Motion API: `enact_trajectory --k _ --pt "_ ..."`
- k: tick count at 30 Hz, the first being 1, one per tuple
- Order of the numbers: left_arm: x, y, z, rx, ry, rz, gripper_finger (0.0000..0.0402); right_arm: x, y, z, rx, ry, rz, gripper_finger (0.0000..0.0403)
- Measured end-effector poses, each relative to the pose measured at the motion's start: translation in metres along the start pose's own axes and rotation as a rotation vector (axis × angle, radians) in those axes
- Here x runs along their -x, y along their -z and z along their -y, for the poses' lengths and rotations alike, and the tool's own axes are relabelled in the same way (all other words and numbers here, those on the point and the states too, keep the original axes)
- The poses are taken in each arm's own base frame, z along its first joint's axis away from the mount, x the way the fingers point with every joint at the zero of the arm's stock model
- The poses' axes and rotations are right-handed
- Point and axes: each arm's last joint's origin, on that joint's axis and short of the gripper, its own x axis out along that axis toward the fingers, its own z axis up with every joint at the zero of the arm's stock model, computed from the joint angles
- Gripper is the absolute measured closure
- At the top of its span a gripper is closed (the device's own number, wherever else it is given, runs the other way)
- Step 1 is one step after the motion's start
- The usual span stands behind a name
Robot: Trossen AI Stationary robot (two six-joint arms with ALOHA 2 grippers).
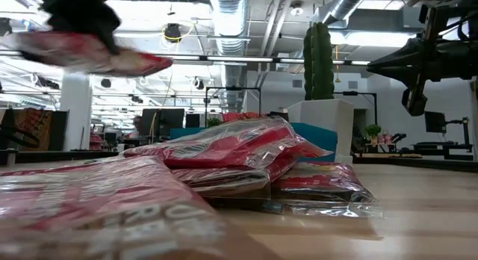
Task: Sort popcorn bags into baskets
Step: Put the popcorn bag into the blue bin
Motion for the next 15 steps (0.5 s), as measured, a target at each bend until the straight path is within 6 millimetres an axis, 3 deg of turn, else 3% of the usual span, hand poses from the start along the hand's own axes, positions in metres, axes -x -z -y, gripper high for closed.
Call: enact_trajectory --k 9,15 --pt "0.013 -0.068 0.023 -0.191 0.029 0.143 0.0397 0.0 0.0 0.0 0.0 0.002 0.002 0.0351" --pt "-0.006 -0.112 0.046 -0.379 0.011 0.076 0.0397 0.0 0.0 0.0 -0.001 0.003 0.002 0.0351"
